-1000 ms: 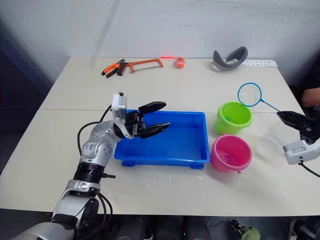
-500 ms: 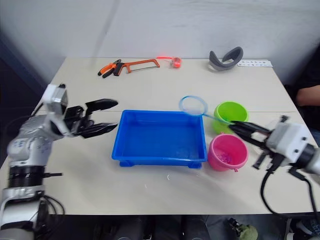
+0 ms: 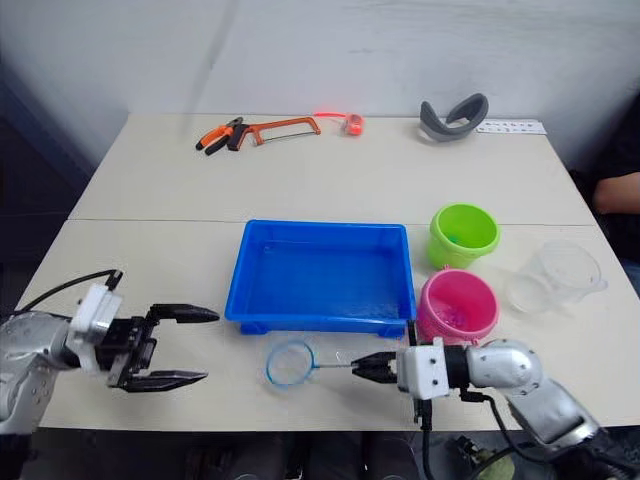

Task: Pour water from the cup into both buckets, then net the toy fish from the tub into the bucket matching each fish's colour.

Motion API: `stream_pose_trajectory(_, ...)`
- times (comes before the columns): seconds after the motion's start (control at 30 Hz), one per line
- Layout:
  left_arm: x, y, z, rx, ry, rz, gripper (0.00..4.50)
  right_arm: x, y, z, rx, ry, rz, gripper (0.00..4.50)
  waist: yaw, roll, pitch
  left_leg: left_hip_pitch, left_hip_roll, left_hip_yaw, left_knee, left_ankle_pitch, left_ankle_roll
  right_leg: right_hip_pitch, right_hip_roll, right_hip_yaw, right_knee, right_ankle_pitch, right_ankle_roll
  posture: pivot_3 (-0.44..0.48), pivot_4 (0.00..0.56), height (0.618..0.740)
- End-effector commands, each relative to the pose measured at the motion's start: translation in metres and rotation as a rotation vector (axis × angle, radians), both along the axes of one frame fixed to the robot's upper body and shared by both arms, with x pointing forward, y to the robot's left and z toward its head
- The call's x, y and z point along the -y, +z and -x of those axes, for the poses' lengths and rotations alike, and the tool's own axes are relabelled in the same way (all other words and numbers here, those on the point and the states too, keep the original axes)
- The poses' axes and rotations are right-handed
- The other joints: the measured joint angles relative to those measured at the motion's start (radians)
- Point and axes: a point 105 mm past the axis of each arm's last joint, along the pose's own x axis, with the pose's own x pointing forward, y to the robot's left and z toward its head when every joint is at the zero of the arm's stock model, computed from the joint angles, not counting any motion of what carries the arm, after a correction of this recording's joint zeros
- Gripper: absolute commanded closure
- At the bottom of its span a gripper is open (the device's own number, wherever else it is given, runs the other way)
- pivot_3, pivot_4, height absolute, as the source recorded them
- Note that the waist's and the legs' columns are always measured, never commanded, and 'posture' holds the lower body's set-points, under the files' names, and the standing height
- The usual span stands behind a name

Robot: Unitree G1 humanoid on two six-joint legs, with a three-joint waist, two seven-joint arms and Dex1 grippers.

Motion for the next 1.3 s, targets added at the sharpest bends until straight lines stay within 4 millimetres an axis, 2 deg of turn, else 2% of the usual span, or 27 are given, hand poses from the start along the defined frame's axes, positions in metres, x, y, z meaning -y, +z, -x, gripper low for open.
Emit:
stream_pose_trajectory(0.03,0.005,0.009,0.005,0.041,-0.007,-0.004,0.05,-0.005,-0.012,0.001,0.041,0.049,0.006,4.50,-0.002,0.000,0.000,0.001,0.000,0.000,0.000,0.000,0.000,0.001,-0.001,0.000,0.001,0.000,0.000,0.000,0.150,0.740)
stream_pose_trajectory(0.2,0.010,0.002,0.010,0.012,-0.015,-0.022,0.05,-0.009,-0.029,-0.012,0.090,0.027,0.002,4.50,-0.008,0.000,0.000,0.003,0.000,0.001,-0.001,0.000,-0.001,0.000,-0.001,0.001,0.003,0.000,-0.001,0.000,0.150,0.740)
stream_pose_trajectory(0.4,0.013,0.001,0.009,-0.002,-0.012,-0.017,0.05,-0.010,-0.036,-0.017,0.059,0.017,-0.031,4.50,-0.007,0.000,0.000,0.003,0.000,0.000,-0.001,0.000,-0.001,0.000,-0.001,0.001,0.006,-0.001,-0.001,0.000,0.150,0.740)
stream_pose_trajectory(0.47,0.012,0.002,0.007,-0.007,-0.006,-0.016,0.00,-0.009,-0.035,-0.020,0.051,0.001,-0.055,3.67,-0.008,0.000,0.000,0.003,0.000,0.000,-0.001,0.000,-0.001,0.000,-0.001,0.001,0.006,-0.001,-0.001,0.000,0.150,0.740)
stream_pose_trajectory(0.5,0.011,0.002,0.006,-0.019,0.001,-0.012,0.00,-0.008,-0.034,-0.020,0.033,-0.003,-0.068,3.44,-0.008,0.000,0.000,0.003,0.000,0.000,-0.001,0.000,-0.001,0.000,-0.001,0.001,0.006,-0.001,-0.001,0.000,0.150,0.740)
stream_pose_trajectory(0.57,0.008,0.002,0.005,-0.030,0.010,-0.013,0.00,-0.005,-0.025,-0.019,0.048,-0.001,-0.089,2.48,-0.008,0.000,0.000,0.003,0.000,0.000,-0.001,0.000,-0.001,0.000,-0.001,0.001,0.006,-0.001,-0.001,0.000,0.150,0.740)
stream_pose_trajectory(0.6,0.007,0.002,0.004,-0.031,0.015,-0.014,0.00,-0.003,-0.019,-0.018,0.059,0.002,-0.098,1.98,-0.008,0.000,0.000,0.003,0.000,0.000,-0.001,0.000,-0.001,0.000,-0.001,0.001,0.006,-0.001,-0.001,0.000,0.150,0.740)
stream_pose_trajectory(0.67,0.001,0.003,0.000,-0.012,0.057,-0.018,0.00,0.002,-0.004,-0.014,0.082,0.007,-0.117,1.31,-0.007,0.000,0.000,0.003,0.000,0.000,-0.001,0.000,-0.001,0.000,-0.001,0.001,0.006,-0.001,-0.001,0.000,0.150,0.740)
stream_pose_trajectory(0.73,-0.009,0.000,-0.009,0.017,0.152,-0.053,0.00,0.011,0.011,-0.008,0.092,0.003,-0.122,0.33,-0.007,0.000,0.000,0.003,0.000,0.000,-0.001,0.000,-0.001,0.000,-0.001,0.001,0.007,-0.001,-0.001,0.000,0.150,0.740)
stream_pose_trajectory(0.77,-0.014,-0.001,-0.011,0.031,0.188,-0.064,0.00,0.015,0.018,-0.003,0.090,0.001,-0.121,0.04,-0.007,0.001,0.001,0.003,0.000,0.000,-0.001,0.000,-0.001,0.000,-0.001,0.001,0.006,-0.001,-0.001,0.000,0.150,0.740)
stream_pose_trajectory(0.93,-0.040,-0.012,-0.010,0.023,0.339,-0.124,0.00,0.041,0.060,0.018,0.055,-0.088,-0.137,0.04,-0.002,0.002,0.001,0.002,0.000,0.000,-0.002,-0.001,-0.001,0.000,-0.002,0.001,0.002,-0.001,-0.001,0.000,0.150,0.740)
stream_pose_trajectory(1.03,-0.061,-0.015,-0.005,0.018,0.435,-0.133,0.00,0.069,0.081,0.017,0.048,-0.246,-0.143,0.04,-0.003,0.001,0.000,0.003,0.000,0.000,-0.003,-0.002,-0.001,0.001,-0.002,0.001,0.000,-0.001,-0.001,0.000,0.150,0.740)
stream_pose_trajectory(1.1,-0.071,-0.020,-0.001,0.008,0.480,-0.148,0.00,0.085,0.089,0.023,0.035,-0.298,-0.123,0.04,-0.001,0.001,0.000,0.003,0.000,0.000,-0.003,-0.003,0.000,0.001,-0.002,0.001,-0.001,-0.001,-0.001,0.000,0.150,0.740)
stream_pose_trajectory(1.17,-0.080,-0.029,0.002,0.001,0.519,-0.179,0.00,0.105,0.088,0.027,0.027,-0.360,-0.070,0.04,0.004,0.001,0.000,0.003,0.000,0.000,-0.003,-0.004,0.000,0.001,-0.003,0.001,-0.002,-0.001,-0.001,0.000,0.150,0.740)
stream_pose_trajectory(1.3,-0.087,-0.035,0.003,0.021,0.562,-0.188,0.00,0.129,0.094,0.020,0.100,-0.477,-0.064,0.04,0.009,0.001,0.000,0.003,0.000,0.000,-0.003,-0.005,0.001,0.001,-0.003,0.001,-0.003,-0.001,-0.001,0.000,0.150,0.740)
